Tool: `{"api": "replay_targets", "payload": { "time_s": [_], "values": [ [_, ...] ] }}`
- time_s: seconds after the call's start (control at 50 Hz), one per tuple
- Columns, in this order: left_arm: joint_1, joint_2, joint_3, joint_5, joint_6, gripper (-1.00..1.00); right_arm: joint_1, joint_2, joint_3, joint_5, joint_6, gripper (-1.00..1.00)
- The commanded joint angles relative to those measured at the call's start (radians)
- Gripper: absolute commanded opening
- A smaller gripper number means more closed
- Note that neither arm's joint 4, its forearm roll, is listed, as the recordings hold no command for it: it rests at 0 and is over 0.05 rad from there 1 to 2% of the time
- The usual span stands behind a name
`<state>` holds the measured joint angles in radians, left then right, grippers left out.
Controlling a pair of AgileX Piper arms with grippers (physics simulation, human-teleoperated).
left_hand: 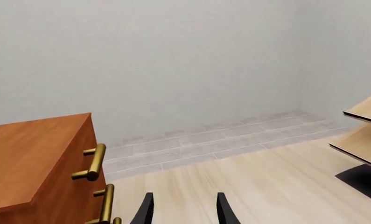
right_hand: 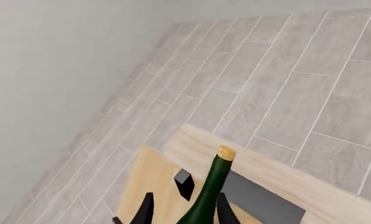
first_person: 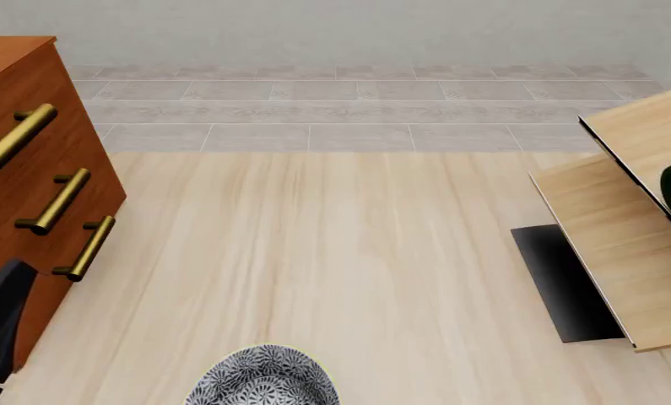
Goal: Put the wine bottle on the wine rack.
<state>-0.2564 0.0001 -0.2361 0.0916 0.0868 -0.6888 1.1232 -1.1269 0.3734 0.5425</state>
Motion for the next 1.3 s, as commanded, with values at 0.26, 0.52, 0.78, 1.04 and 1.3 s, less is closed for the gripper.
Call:
{"api": "replay_targets", "payload": {
  "time_s": [0.26, 0.52, 0.78, 1.04, 1.3],
  "values": [
    [0.0, 0.0, -0.004, 0.003, 0.001, 1.0, 0.079, -0.115, 0.015, 0.037, -0.034, 1.0],
    [0.001, 0.0, 0.018, -0.018, 0.001, 1.0, 0.143, -0.17, 0.054, 0.034, -0.077, 1.0],
    [0.001, 0.0, 0.002, -0.004, 0.002, 1.0, 0.229, -0.243, 0.089, 0.039, -0.134, 1.0],
    [-0.003, 0.0, 0.011, -0.011, 0.004, 1.0, 0.347, -0.356, 0.128, 0.066, -0.197, 1.0],
    [-0.007, 0.0, -0.003, 0.003, 0.009, 1.0, 0.467, -0.513, 0.172, 0.095, -0.287, 1.0]
  ]
}}
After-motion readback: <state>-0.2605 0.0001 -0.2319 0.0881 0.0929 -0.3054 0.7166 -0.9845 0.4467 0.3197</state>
